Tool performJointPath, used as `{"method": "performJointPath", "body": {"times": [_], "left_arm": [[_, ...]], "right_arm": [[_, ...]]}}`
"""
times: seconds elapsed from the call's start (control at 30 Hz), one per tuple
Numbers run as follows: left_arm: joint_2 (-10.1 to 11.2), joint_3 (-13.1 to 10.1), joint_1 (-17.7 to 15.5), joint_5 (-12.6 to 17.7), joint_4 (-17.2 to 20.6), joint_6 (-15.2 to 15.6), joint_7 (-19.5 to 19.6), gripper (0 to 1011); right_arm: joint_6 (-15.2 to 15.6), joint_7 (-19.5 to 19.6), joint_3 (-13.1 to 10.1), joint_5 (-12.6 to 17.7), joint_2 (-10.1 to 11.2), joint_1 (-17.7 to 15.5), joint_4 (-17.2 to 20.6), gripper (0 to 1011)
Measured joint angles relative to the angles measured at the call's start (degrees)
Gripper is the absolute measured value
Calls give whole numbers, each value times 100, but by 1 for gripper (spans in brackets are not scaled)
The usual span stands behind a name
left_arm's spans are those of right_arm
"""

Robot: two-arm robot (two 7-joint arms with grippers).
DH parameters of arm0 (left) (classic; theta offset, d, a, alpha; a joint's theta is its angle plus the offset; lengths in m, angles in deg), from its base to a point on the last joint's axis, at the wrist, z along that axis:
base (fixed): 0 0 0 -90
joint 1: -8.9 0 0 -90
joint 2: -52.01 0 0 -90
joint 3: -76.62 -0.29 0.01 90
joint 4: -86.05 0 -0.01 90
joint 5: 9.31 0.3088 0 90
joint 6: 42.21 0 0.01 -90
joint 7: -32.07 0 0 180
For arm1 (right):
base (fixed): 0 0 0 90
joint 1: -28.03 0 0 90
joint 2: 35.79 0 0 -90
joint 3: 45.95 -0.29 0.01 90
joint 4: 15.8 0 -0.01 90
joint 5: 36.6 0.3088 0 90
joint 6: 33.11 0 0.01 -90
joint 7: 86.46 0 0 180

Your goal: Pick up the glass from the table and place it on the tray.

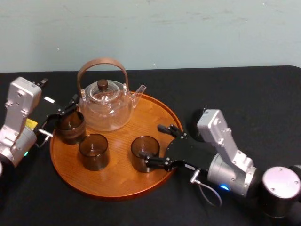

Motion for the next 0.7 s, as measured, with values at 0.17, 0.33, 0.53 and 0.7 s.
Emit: {"method": "performJointPath", "body": {"times": [0.17, 0.33, 0.53, 0.7], "left_arm": [[0, 0, 0, 0, 0, 0, 0, 1001], [0, 0, 0, 0, 0, 0, 0, 1001], [0, 0, 0, 0, 0, 0, 0, 1001], [0, 0, 0, 0, 0, 0, 0, 1001]], "right_arm": [[-56, 22, -134, 101, 150, -178, 320, 1002], [-134, 71, -329, 251, 328, -444, 583, 1002], [-139, 209, -653, 474, 497, -800, 720, 1002], [-140, 329, -911, 596, 639, -1123, 815, 1002]]}}
